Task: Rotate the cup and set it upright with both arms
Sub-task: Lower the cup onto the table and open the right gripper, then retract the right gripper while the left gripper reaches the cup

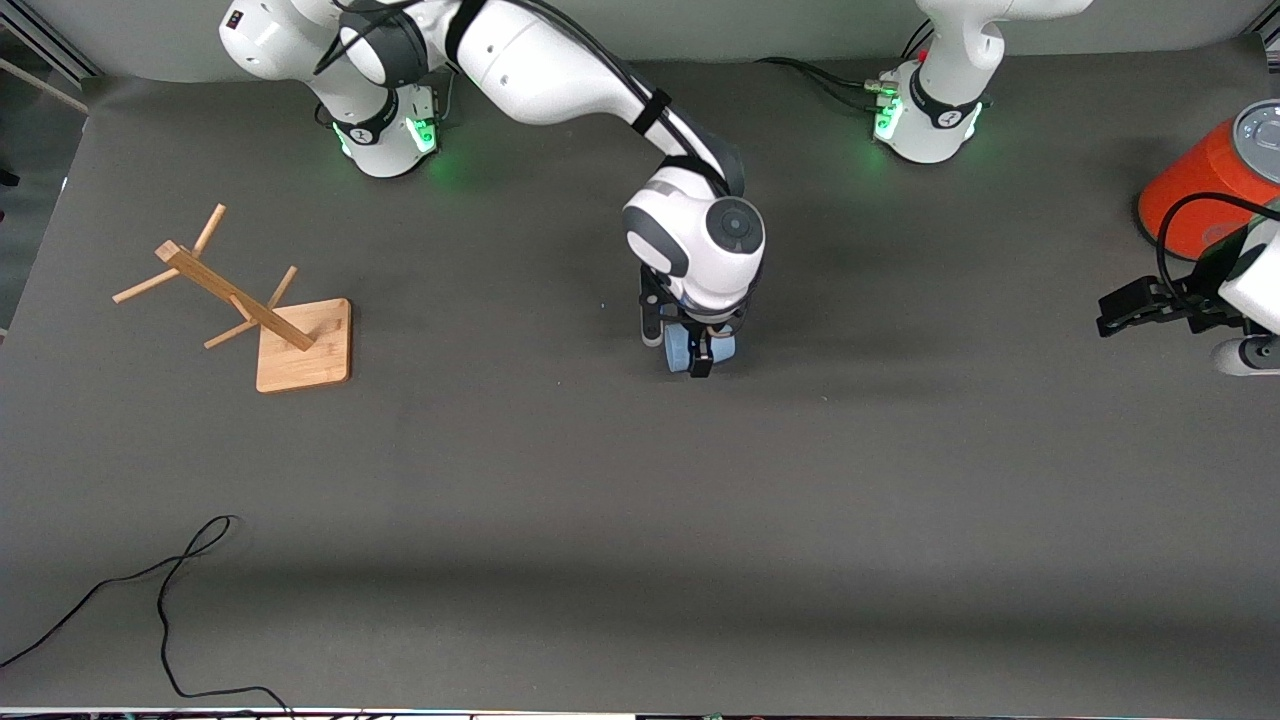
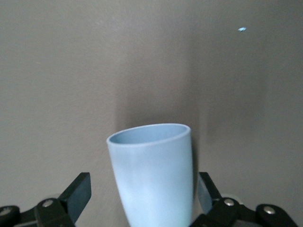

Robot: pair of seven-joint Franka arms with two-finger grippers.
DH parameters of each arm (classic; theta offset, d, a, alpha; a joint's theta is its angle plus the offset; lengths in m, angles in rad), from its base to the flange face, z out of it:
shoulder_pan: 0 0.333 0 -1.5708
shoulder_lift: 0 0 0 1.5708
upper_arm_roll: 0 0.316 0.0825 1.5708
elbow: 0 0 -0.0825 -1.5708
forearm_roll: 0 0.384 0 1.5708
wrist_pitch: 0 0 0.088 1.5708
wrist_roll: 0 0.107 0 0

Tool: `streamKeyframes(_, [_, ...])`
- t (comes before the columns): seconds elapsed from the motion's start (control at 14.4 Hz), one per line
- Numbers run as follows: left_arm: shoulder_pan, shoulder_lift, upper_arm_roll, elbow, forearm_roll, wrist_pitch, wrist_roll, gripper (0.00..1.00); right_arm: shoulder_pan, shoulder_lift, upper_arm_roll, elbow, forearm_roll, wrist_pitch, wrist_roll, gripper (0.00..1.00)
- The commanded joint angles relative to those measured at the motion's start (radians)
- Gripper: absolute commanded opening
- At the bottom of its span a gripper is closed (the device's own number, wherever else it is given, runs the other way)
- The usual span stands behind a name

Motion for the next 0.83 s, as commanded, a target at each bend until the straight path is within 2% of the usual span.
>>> streamKeyframes(0.0, [-0.011, 0.012, 0.001, 0.013, 0.006, -0.014, -0.005, 1.00, 0.000, -0.101, 0.007, -0.008, 0.037, -0.130, 0.009, 1.00])
streamKeyframes(0.14, [-0.020, 0.017, -0.015, 0.013, 0.009, -0.009, -0.008, 1.00, -0.006, -0.185, 0.001, -0.008, 0.064, -0.216, -0.028, 1.00])
streamKeyframes(0.28, [-0.023, 0.029, -0.019, 0.013, 0.009, -0.003, -0.010, 1.00, -0.059, -0.284, 0.004, -0.010, 0.067, -0.317, -0.127, 1.00])
streamKeyframes(0.63, [-0.034, 0.050, -0.080, 0.032, 0.008, 0.002, -0.100, 1.00, -0.239, -0.487, -0.006, -0.034, 0.062, -0.530, -0.635, 1.00])
streamKeyframes(0.77, [-0.034, 0.081, -0.158, 0.083, 0.005, 0.000, -0.221, 1.00, -0.314, -0.550, -0.009, -0.041, 0.059, -0.596, -0.826, 1.00])
